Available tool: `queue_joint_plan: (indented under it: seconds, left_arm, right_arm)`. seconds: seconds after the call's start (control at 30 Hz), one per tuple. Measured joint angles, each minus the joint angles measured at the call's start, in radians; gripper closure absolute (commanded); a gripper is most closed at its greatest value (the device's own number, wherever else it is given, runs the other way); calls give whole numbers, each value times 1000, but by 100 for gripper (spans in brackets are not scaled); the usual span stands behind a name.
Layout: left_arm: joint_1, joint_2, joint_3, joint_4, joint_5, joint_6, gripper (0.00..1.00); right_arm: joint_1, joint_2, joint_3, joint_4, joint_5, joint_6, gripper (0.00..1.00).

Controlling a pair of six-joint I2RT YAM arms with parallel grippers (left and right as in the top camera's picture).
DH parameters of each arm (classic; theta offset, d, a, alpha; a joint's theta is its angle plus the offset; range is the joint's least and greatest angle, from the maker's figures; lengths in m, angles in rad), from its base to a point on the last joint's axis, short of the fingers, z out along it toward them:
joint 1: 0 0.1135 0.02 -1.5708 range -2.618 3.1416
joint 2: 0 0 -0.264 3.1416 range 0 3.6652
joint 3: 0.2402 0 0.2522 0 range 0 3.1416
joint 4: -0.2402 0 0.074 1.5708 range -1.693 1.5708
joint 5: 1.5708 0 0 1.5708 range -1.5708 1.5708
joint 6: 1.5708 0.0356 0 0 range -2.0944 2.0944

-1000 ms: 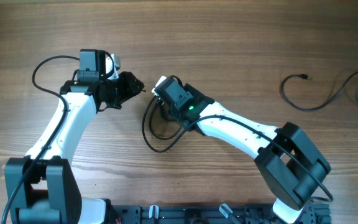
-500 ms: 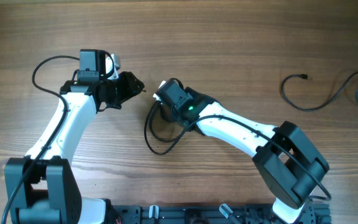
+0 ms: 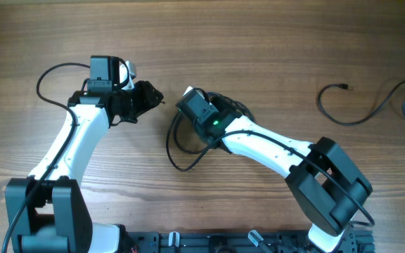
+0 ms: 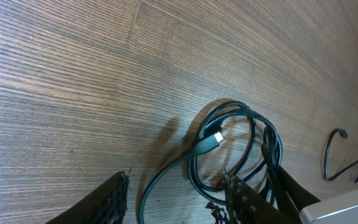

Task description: Untangle cables

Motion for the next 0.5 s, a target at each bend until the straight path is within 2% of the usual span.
queue_joint_plan:
  seconds: [0.1, 0.17, 0.33, 0.47, 0.5]
  left_arm:
    - [0, 0, 0, 0, 0, 1, 38]
    - [0, 0, 0, 0, 0, 4, 36]
    - [0, 0, 0, 0, 41, 8, 30]
    - [-9, 2, 0, 12, 85, 8, 31]
    - [-18, 8, 0, 18, 88, 8, 36]
  right_arm:
    - [0, 0, 3, -12, 0, 51, 96]
    - [0, -12, 32, -47, -31, 122, 96]
    - [-76, -182, 106, -72, -369, 340, 96]
    - [-181, -191, 107, -37, -702, 448, 96]
    - [-201, -191, 107, -31, -745, 473, 95]
